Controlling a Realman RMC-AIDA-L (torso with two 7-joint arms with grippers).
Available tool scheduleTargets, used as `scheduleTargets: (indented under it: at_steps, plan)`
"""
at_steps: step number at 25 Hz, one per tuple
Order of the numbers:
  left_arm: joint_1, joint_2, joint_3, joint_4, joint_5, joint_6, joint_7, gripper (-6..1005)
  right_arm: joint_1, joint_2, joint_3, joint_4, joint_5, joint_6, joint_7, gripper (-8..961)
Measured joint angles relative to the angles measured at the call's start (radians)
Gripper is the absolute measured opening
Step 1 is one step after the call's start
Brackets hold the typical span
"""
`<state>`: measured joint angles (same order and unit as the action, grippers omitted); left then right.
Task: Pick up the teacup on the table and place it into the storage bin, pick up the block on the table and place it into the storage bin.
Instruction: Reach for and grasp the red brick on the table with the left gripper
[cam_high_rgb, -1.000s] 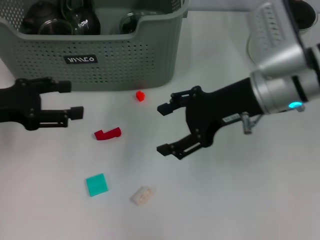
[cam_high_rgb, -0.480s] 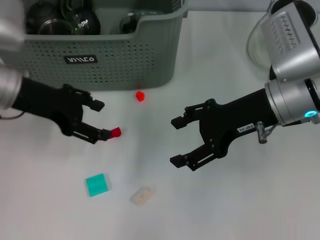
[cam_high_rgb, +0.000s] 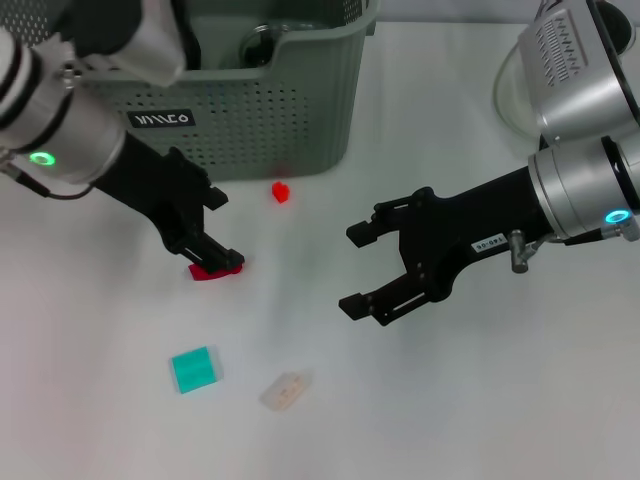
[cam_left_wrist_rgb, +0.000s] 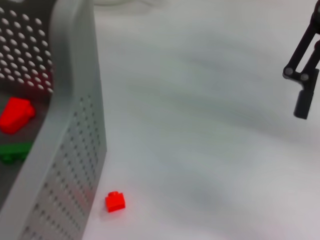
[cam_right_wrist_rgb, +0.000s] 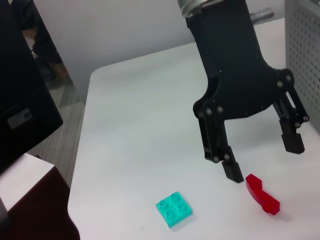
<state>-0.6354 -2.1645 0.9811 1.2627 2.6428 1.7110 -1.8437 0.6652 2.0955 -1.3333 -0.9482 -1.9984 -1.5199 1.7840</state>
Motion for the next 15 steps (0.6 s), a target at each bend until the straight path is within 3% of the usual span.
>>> scheduleTargets:
  at_steps: [15]
  plan:
    - [0.029,-0.006,0.324,0.006,0.080,-0.098,-0.235,827,0.005,0.000,-0.001,0.011,0.000,-0.001,0.000,945]
